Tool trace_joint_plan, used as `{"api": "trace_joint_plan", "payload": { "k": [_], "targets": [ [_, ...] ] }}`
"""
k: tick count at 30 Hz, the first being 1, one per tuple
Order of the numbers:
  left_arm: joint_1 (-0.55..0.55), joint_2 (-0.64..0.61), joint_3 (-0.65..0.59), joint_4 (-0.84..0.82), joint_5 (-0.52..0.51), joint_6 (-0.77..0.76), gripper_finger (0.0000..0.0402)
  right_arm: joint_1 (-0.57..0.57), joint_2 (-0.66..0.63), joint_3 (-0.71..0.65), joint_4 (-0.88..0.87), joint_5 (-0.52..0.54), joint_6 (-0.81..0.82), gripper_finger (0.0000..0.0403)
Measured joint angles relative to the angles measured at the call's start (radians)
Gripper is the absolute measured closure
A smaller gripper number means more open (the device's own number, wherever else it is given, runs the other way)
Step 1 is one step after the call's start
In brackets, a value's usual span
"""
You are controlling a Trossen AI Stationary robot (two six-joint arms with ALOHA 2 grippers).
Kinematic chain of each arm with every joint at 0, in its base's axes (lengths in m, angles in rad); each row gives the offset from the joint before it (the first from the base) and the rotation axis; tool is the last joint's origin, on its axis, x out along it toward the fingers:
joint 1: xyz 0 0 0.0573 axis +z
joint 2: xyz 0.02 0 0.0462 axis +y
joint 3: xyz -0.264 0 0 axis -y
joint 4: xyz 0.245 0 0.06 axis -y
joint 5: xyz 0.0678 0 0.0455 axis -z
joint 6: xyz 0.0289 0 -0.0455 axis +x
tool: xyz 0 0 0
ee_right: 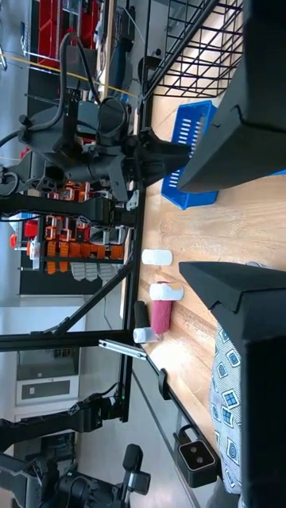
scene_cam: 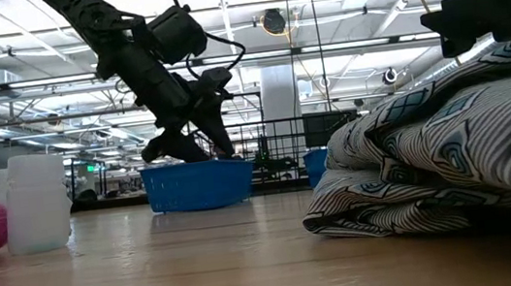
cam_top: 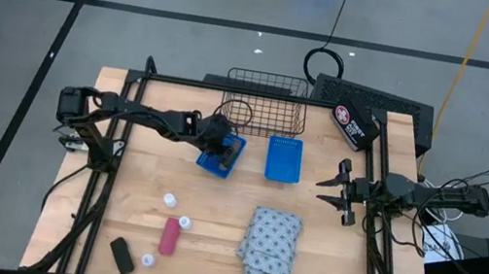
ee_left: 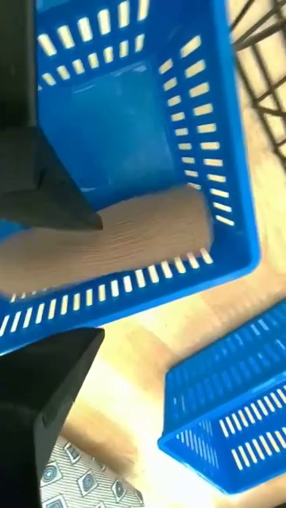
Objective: Pick & Place Medicine items
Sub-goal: Put the brown bandage into the left blue bin, then adjust the left bin on the table
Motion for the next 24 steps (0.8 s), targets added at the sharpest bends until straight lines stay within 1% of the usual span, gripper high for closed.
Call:
{"api": "trace_joint_plan", "payload": {
  "k": [4,6,9,13,15,17,19,21,24],
  "targets": [
    [-0.001,0.0,0.0,0.033,0.001,0.028,0.0154,0.0,0.0,0.0,0.0,0.0,0.0,0.0264],
    [0.005,-0.002,0.0,0.049,0.02,0.039,0.0147,0.0,0.0,0.0,0.0,0.0,0.0,0.0264],
    [0.026,-0.016,0.005,0.061,0.086,0.06,0.0141,0.0,0.0,0.0,0.0,0.0,0.0,0.0264],
    [0.059,-0.075,0.011,0.043,0.21,0.06,0.014,0.0,0.0,0.0,0.0,0.0,0.0,0.0264],
    [0.06,-0.127,0.012,0.004,0.223,0.075,0.0139,0.0,0.0,0.0,0.0,0.0,0.0,0.0264],
    [0.046,-0.194,0.012,-0.074,0.192,0.099,0.014,0.0,0.0,0.0,0.0,0.0,0.0,0.0264],
    [0.023,-0.261,0.013,-0.19,0.115,0.105,0.0139,0.0,0.0,0.0,0.0,0.0,0.0,0.0264],
    [-0.01,-0.322,0.013,-0.326,0.01,0.085,0.0139,0.0,0.0,0.0,0.0,0.0,0.0,0.0264],
    [-0.073,-0.387,0.013,-0.524,-0.169,-0.021,0.0139,0.0,0.0,0.0,0.0,0.0,0.0,0.0264]
  ]
}}
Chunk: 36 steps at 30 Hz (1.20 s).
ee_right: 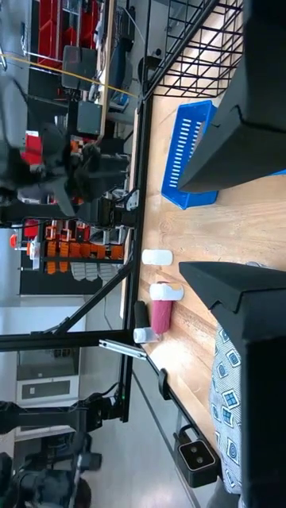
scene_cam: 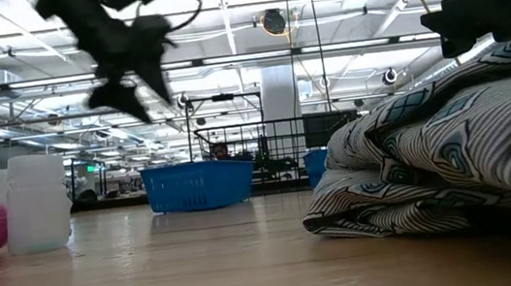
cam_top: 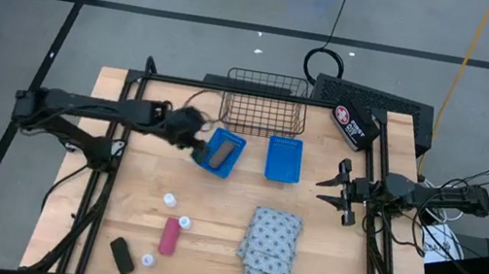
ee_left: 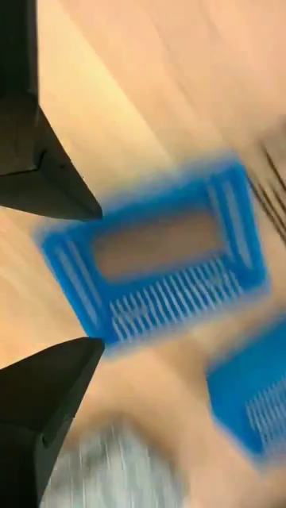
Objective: Pick & Place Medicine items
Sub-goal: Adjust the left bin on the table
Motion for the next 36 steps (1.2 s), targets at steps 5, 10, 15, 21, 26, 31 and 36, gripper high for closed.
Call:
{"api": "trace_joint_plan", "payload": {
  "k": [5,10,15,21,26,31,36],
  "targets": [
    [-0.113,-0.011,-0.001,-0.206,-0.226,-0.239,0.0139,0.0,0.0,0.0,0.0,0.0,0.0,0.0264],
    [-0.179,0.062,-0.011,-0.21,-0.334,-0.363,0.014,0.0,0.0,0.0,0.0,0.0,0.0,0.0264],
    [-0.18,0.175,-0.018,-0.202,-0.342,-0.401,0.014,0.0,0.0,0.0,-0.002,0.0,0.0,0.0264],
    [-0.18,0.282,-0.019,-0.166,-0.317,-0.427,0.014,0.0,0.0,0.0,-0.002,0.0,0.0,0.0264],
    [-0.182,0.325,-0.019,-0.074,-0.249,-0.423,0.014,0.0,0.0,0.0,-0.001,0.0,0.0,0.0264],
    [-0.185,0.332,-0.019,-0.048,-0.236,-0.419,0.014,0.0,0.0,0.0,0.0,0.0,0.0,0.0264],
    [-0.181,0.322,-0.019,-0.069,-0.266,-0.389,0.014,0.0,0.0,0.0,0.0,0.0,0.0,0.0264]
  ]
}}
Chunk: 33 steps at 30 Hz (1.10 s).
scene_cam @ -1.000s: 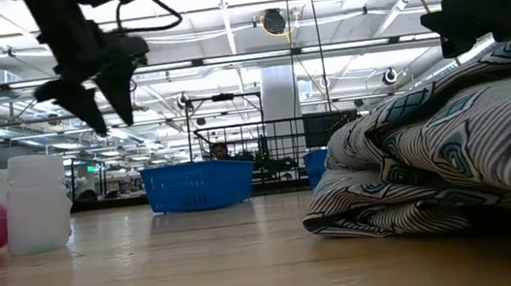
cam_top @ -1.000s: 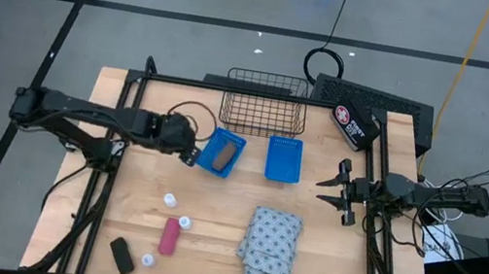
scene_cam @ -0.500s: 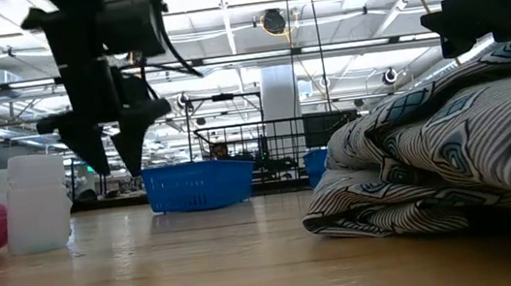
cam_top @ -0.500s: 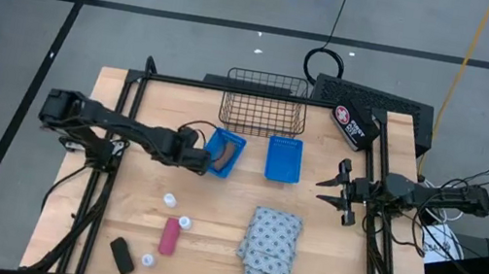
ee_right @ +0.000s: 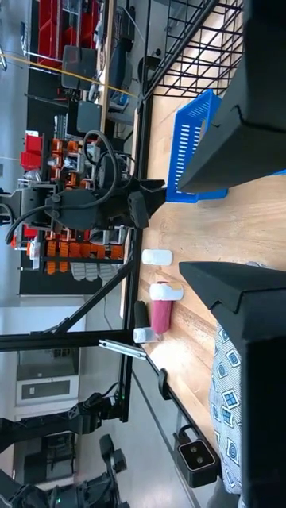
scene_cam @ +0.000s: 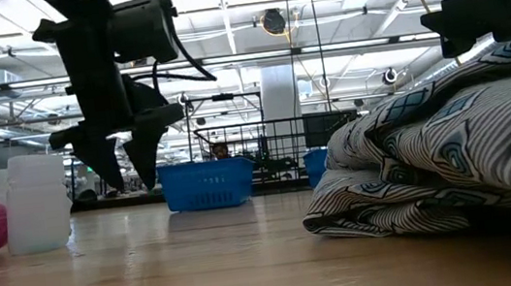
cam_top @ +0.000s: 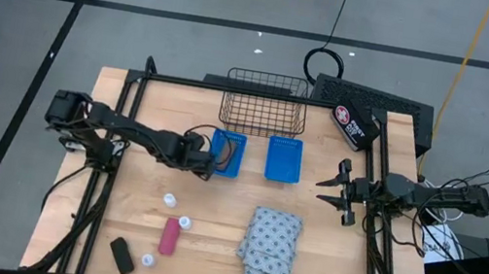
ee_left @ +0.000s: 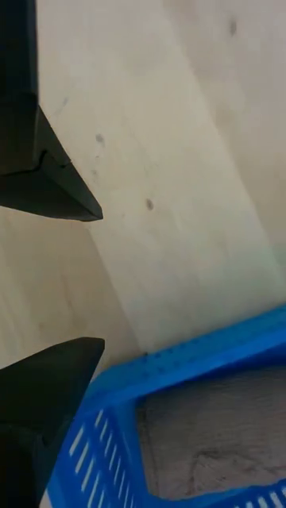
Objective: Pick & Place Medicine items
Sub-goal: Adjust the left bin on the table, then put the pink bandage into the left blue bin
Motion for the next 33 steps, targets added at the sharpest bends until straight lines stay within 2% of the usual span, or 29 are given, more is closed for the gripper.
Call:
{"api": "trace_joint_plan", "payload": {
  "k": [5,9,13,17,21,30,33],
  "targets": [
    [0.007,-0.062,0.0,-0.02,-0.008,0.059,0.014,0.0,0.0,0.0,0.0,0.0,0.0,0.0264],
    [-0.019,-0.151,0.0,-0.035,0.031,0.09,0.014,0.0,0.0,0.0,0.0,0.0,0.0,0.0264],
    [-0.095,-0.254,0.002,-0.12,0.082,-0.003,0.014,0.0,0.0,0.0,0.0,0.0,0.0,0.0264],
    [-0.229,-0.321,0.002,-0.203,0.219,-0.246,0.014,0.0,0.0,0.0,0.0,0.0,0.0,0.0264],
    [-0.41,-0.326,0.002,-0.21,0.333,-0.561,0.014,0.0,0.0,0.0,0.0,0.0,0.0,0.0264],
    [-0.763,-0.261,0.002,-0.199,0.329,-1.297,0.014,0.0,0.0,0.0,0.0,0.0,0.0,0.0264],
    [-0.822,-0.219,0.002,-0.204,0.32,-1.42,0.014,0.0,0.0,0.0,0.0,0.0,0.0,0.0264]
  ]
}}
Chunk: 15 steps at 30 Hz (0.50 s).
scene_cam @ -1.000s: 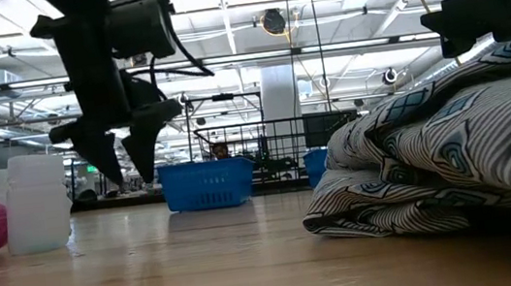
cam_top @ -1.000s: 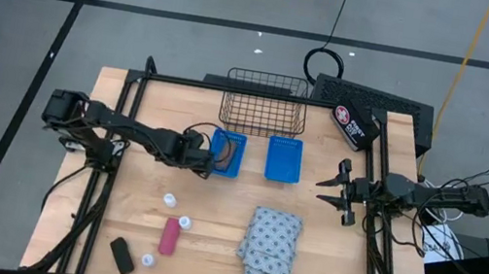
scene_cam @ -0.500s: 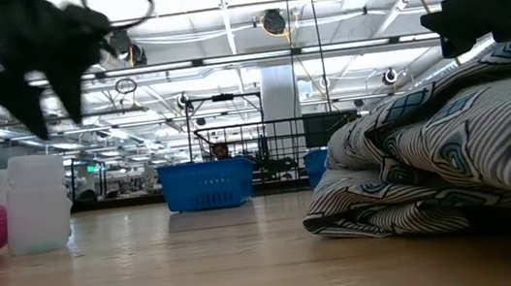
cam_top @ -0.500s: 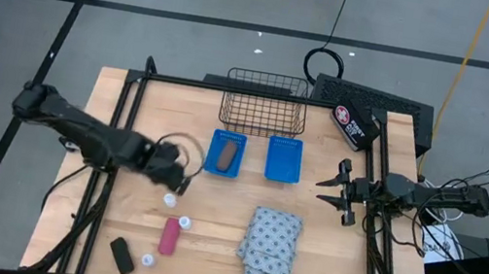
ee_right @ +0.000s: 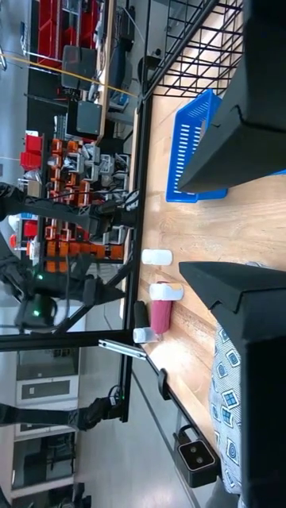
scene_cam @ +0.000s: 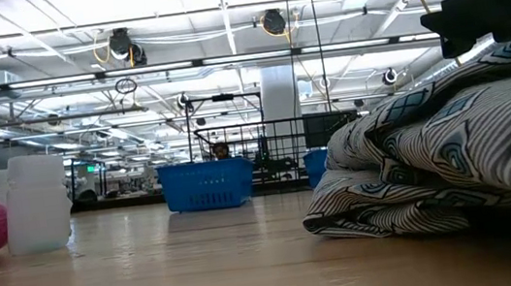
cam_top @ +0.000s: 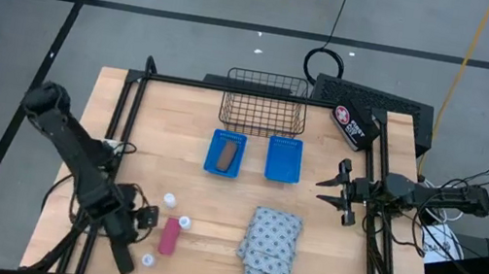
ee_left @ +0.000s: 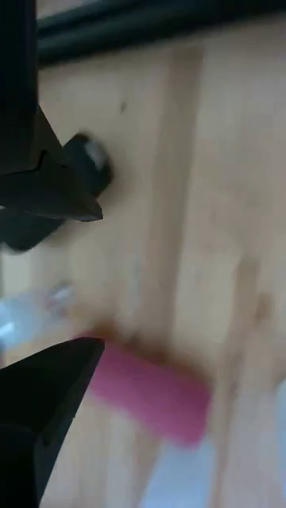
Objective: Pick & Place Medicine items
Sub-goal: Put the pink bandage into the left blue bin
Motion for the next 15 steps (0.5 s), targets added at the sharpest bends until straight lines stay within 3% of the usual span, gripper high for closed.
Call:
{"api": "trace_joint_plan", "payload": {
  "k": [4,9,15],
  "targets": [
    [0.002,0.062,0.0,0.042,-0.077,0.068,0.014,0.0,0.0,0.0,0.0,0.0,0.0,0.0264],
    [0.058,0.127,0.0,0.173,-0.165,0.28,0.014,0.0,0.0,0.0,0.0,0.0,0.0,0.0264],
    [0.134,0.201,0.0,0.308,-0.162,0.508,0.014,0.0,0.0,0.0,0.0,0.0,0.0,0.0264]
  ]
}}
